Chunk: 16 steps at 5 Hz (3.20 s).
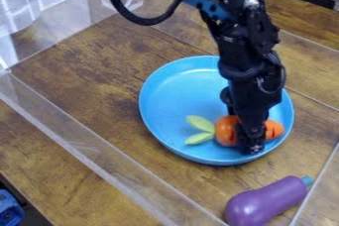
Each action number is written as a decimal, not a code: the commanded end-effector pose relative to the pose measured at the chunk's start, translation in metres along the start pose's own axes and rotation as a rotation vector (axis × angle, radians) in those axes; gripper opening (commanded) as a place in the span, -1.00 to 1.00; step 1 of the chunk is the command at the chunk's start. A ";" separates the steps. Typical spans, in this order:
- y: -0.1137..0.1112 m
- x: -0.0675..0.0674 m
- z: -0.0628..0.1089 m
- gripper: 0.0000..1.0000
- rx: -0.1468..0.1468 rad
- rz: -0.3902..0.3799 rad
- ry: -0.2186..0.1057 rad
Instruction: Move the carrot to the left side
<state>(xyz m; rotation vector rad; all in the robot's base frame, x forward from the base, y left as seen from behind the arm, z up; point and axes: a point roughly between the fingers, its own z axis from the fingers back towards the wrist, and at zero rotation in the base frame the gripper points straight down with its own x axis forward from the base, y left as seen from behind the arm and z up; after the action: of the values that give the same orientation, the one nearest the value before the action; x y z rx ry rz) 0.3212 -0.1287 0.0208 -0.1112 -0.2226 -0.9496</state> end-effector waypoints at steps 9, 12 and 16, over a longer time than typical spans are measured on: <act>-0.020 -0.007 0.011 -1.00 -0.090 0.068 0.054; -0.016 -0.006 0.032 -1.00 -0.073 0.051 0.078; -0.012 -0.005 0.051 -1.00 -0.072 0.010 0.118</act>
<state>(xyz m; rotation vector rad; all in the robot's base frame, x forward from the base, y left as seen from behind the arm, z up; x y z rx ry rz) 0.2924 -0.1178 0.0411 -0.1399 0.0195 -0.9366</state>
